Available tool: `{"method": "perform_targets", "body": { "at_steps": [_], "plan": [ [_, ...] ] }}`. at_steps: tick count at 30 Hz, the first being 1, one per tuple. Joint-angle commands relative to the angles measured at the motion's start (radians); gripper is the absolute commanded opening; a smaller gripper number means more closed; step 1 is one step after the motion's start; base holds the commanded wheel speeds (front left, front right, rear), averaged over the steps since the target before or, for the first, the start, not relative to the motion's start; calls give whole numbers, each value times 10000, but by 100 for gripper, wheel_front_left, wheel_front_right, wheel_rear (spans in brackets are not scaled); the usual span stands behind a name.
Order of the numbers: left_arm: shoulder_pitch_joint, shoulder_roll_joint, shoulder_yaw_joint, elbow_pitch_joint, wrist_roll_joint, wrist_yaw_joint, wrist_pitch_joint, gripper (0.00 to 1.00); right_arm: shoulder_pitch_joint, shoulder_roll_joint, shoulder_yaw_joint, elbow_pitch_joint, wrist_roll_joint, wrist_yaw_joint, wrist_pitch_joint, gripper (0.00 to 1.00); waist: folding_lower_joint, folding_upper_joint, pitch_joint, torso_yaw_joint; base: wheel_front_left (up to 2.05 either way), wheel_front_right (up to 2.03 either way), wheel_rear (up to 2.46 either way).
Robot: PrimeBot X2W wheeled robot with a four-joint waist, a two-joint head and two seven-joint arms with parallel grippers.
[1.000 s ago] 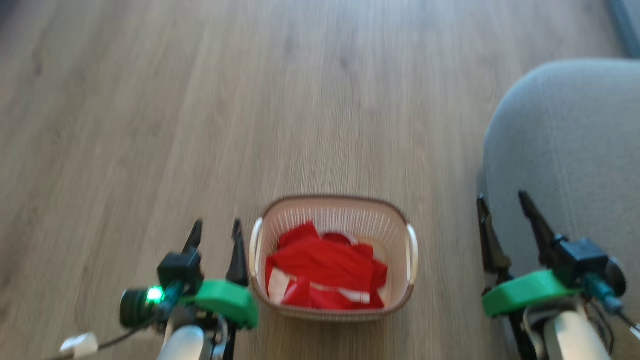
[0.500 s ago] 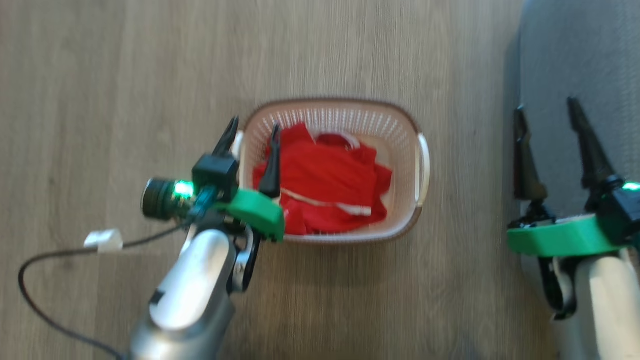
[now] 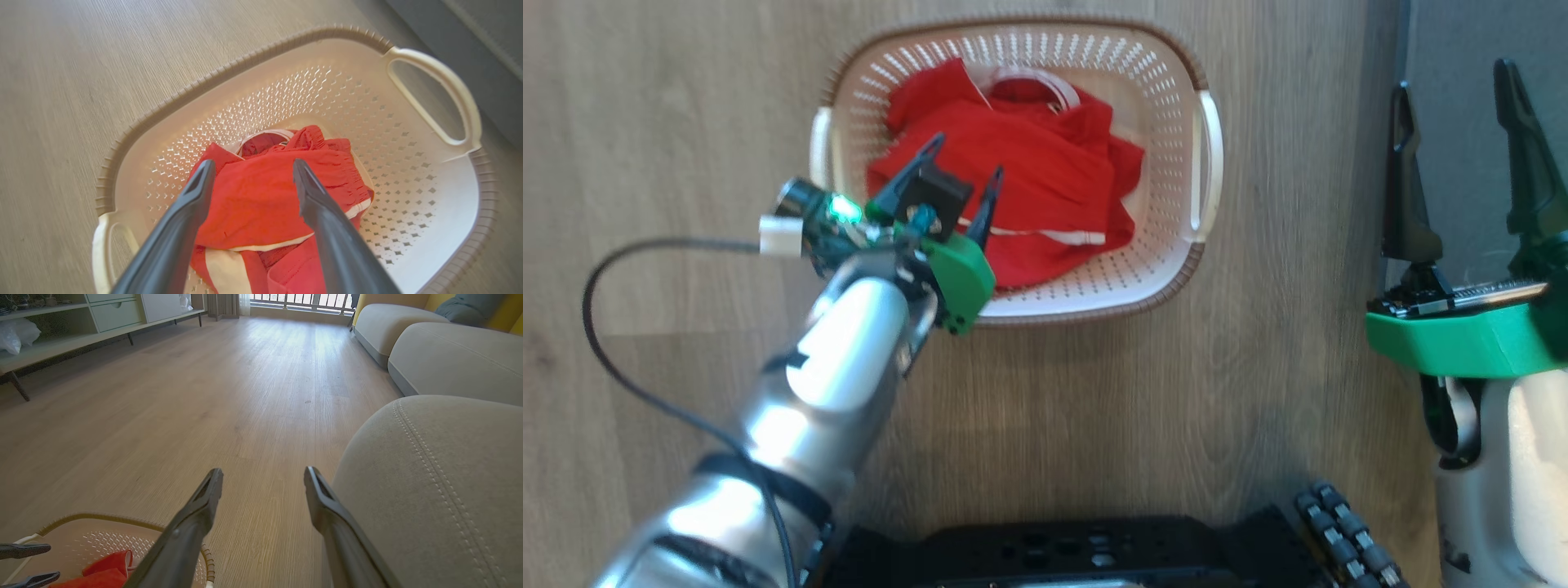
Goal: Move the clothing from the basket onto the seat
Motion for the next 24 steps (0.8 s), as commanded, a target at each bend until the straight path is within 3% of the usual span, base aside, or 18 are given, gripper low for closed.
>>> {"method": "perform_targets", "body": {
  "at_steps": [1,3,6,12,24],
  "plan": [
    [-541,126,-14,543,129,-267,-124,100,79,74,329,-476,-45,0,-93,100,-2,1,828,-444,0,0,0],
    [-820,126,-182,1006,184,-467,-124,100,54,79,368,-528,-37,0,-93,100,-2,1,961,-504,0,0,0],
    [-1605,126,-780,1973,429,-1164,-124,100,-10,90,510,-661,-12,0,-93,100,-2,1,1340,-676,0,0,0],
    [-2889,126,-1505,3768,627,-1677,49,100,-155,96,715,-890,313,0,-93,100,-2,1,1998,-985,0,0,0],
    [-4022,219,-2022,4725,670,-1506,1604,100,-295,98,1232,-924,850,0,-93,100,-2,1,2650,-1881,0,0,0]
  ]
}}
